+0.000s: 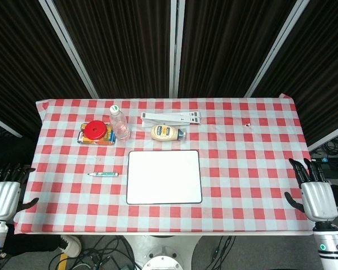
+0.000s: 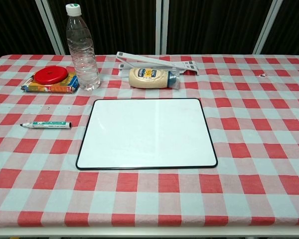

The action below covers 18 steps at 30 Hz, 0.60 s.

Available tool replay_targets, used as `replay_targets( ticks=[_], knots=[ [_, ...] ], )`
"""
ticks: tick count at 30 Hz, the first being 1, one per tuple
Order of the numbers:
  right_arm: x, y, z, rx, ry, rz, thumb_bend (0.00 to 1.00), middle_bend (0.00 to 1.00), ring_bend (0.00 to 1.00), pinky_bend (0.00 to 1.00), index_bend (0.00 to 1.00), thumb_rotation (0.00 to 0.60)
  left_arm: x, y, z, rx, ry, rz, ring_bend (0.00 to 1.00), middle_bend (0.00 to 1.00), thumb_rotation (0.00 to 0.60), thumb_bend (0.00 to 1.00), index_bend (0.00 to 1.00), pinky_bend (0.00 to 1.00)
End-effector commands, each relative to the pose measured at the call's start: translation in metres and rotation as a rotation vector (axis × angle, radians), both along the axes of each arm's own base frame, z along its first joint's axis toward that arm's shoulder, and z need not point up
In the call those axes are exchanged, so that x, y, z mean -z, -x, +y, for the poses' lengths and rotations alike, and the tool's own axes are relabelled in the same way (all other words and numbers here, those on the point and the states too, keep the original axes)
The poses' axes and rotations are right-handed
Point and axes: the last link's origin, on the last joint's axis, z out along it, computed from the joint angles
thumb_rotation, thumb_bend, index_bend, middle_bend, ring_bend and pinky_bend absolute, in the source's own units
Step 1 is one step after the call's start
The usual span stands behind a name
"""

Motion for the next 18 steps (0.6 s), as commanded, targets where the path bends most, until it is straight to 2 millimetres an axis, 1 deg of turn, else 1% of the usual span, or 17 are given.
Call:
replay_targets(
  ticks=[1, 5, 10, 13, 16, 17, 18],
  knots=[
    [0.000, -0.001, -0.002, -0.003, 0.000, -0.002, 0.15, 0.14, 0.00, 0.07, 0.05, 0.600, 0.001, 0.001, 0.000, -0.007, -0.004, -0.007, 0.11, 0.18, 0.600, 0.09, 0.23, 0.09],
    [-0.002, -0.003, -0.004, -0.010, 0.005, 0.009, 0.16, 0.14, 0.00, 0.07, 0.05, 0.600, 0.003, 0.002, -0.002, -0.008, -0.011, 0.004, 0.11, 0.18, 0.600, 0.09, 0.23, 0.09],
    [-0.006, -0.004, -0.001, -0.022, 0.018, 0.007, 0.16, 0.14, 0.00, 0.07, 0.05, 0.600, 0.001, -0.001, -0.004, 0.002, -0.021, 0.002, 0.11, 0.18, 0.600, 0.09, 0.23, 0.09],
    [-0.010, -0.004, -0.002, -0.022, 0.026, 0.015, 0.15, 0.14, 0.01, 0.07, 0.05, 0.600, 0.001, -0.005, 0.000, 0.018, -0.026, 0.001, 0.11, 0.18, 0.600, 0.08, 0.23, 0.10],
    [-0.013, -0.006, -0.004, -0.029, 0.020, 0.029, 0.16, 0.14, 0.02, 0.07, 0.05, 0.600, 0.003, -0.013, 0.011, 0.055, -0.016, -0.007, 0.12, 0.18, 0.600, 0.08, 0.26, 0.17],
    [-0.015, -0.007, -0.004, -0.033, 0.020, 0.031, 0.16, 0.14, 0.02, 0.07, 0.05, 0.600, 0.004, -0.016, 0.015, 0.068, -0.012, -0.006, 0.14, 0.19, 0.600, 0.08, 0.26, 0.20],
    [-0.016, -0.008, -0.005, -0.038, 0.020, 0.033, 0.16, 0.14, 0.02, 0.08, 0.05, 0.600, 0.005, -0.020, 0.022, 0.087, -0.003, -0.007, 0.18, 0.20, 0.600, 0.08, 0.27, 0.26]
  ],
)
